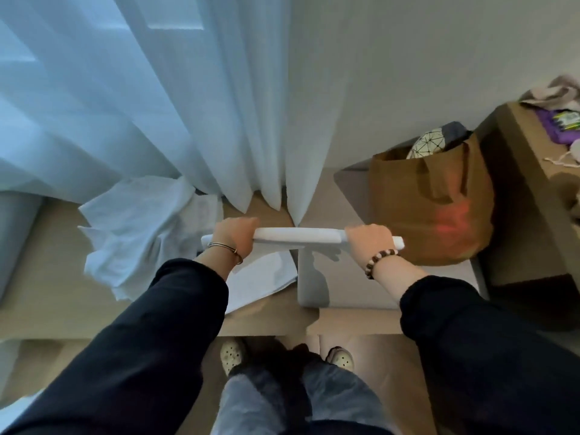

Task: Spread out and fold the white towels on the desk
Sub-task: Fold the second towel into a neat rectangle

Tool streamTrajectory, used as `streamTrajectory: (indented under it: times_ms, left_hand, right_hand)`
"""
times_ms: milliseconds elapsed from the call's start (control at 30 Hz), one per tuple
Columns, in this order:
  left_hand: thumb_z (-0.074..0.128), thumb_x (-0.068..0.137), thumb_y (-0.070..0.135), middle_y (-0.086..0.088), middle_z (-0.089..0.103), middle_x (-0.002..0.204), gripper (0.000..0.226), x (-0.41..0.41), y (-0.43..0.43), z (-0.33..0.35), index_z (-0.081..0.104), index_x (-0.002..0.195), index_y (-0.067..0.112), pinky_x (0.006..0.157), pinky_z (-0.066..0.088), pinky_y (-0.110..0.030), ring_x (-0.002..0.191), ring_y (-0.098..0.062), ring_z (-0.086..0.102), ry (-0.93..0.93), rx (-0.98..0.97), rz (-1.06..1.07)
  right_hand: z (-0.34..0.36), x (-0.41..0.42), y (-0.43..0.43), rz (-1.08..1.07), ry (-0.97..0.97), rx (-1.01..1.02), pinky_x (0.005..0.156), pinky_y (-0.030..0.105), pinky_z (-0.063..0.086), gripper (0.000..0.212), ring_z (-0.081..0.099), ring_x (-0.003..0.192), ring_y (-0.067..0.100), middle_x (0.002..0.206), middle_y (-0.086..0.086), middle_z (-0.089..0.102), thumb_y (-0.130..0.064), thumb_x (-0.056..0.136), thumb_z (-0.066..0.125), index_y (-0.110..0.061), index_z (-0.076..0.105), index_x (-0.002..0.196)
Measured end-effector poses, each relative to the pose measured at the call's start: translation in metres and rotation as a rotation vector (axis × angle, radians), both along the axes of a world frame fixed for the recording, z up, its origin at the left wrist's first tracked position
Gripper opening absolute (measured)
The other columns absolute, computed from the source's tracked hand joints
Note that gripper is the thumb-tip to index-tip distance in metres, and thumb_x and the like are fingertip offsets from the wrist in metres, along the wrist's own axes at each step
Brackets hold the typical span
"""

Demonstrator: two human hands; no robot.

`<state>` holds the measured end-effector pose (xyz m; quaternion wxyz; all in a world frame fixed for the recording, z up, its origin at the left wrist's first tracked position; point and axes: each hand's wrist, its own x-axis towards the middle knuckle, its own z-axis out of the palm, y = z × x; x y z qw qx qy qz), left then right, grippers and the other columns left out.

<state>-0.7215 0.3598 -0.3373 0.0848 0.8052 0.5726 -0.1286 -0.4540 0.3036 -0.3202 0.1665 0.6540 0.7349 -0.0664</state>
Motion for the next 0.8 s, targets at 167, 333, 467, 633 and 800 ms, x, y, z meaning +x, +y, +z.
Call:
streamTrajectory:
  times_ms: [167, 333, 467, 633, 800]
  left_hand:
    - [0.049, 0.086, 0.009, -0.002, 0.064, 0.092, 0.018, -0.095, -0.005, -0.046, 0.057, 0.098, 0.019, 0.066, 0.045, -0.033, 0.084, -0.026, 0.061, -0.016, -0.045, 0.104]
    - [0.047, 0.088, 0.012, -0.003, 0.066, 0.094, 0.021, -0.174, -0.008, -0.097, 0.061, 0.099, 0.021, 0.065, 0.04, -0.029, 0.085, -0.025, 0.063, -0.076, -0.097, 0.281]
    - [0.045, 0.088, 0.012, -0.003, 0.065, 0.093, 0.02, -0.2, -0.007, -0.126, 0.06, 0.098, 0.021, 0.065, 0.04, -0.029, 0.084, -0.024, 0.062, -0.069, -0.175, 0.321]
    - [0.049, 0.086, 0.013, -0.004, 0.067, 0.092, 0.018, -0.208, -0.006, -0.158, 0.064, 0.094, 0.018, 0.073, 0.047, -0.032, 0.085, -0.025, 0.06, -0.167, -0.291, 0.342]
    - [0.056, 0.081, 0.016, -0.008, 0.064, 0.089, 0.015, -0.214, -0.003, -0.178, 0.067, 0.091, 0.015, 0.069, 0.045, -0.03, 0.081, -0.024, 0.057, -0.126, -0.476, 0.356]
  right_hand:
    - [-0.046, -0.078, 0.011, 0.022, -0.035, -0.083, 0.063, 0.029, 0.037, 0.02, 0.064, 0.091, 0.025, 0.101, 0.002, 0.067, -0.017, 0.097, 0.042, -0.018, 0.057, 0.109]
    - [-0.087, -0.134, 0.039, -0.026, -0.041, -0.078, 0.074, 0.03, 0.039, 0.024, 0.062, 0.095, 0.025, 0.103, 0.004, 0.067, -0.014, 0.096, 0.04, -0.018, 0.061, 0.108]
    - [-0.112, -0.138, 0.059, -0.209, 0.167, -0.141, 0.069, 0.026, 0.035, 0.019, 0.056, 0.079, 0.023, 0.092, 0.006, 0.067, -0.007, 0.09, 0.047, -0.019, 0.061, 0.085]
    - [-0.128, -0.119, 0.065, -0.648, 0.735, -0.082, 0.051, 0.02, 0.036, 0.012, 0.052, 0.065, 0.016, 0.069, 0.007, 0.061, -0.003, 0.078, 0.071, -0.01, 0.066, 0.069]
    - [-0.147, -0.105, 0.067, -0.846, 0.899, -0.059, 0.069, 0.021, 0.041, 0.013, 0.055, 0.084, 0.018, 0.087, 0.003, 0.062, -0.008, 0.082, 0.07, -0.012, 0.067, 0.095]
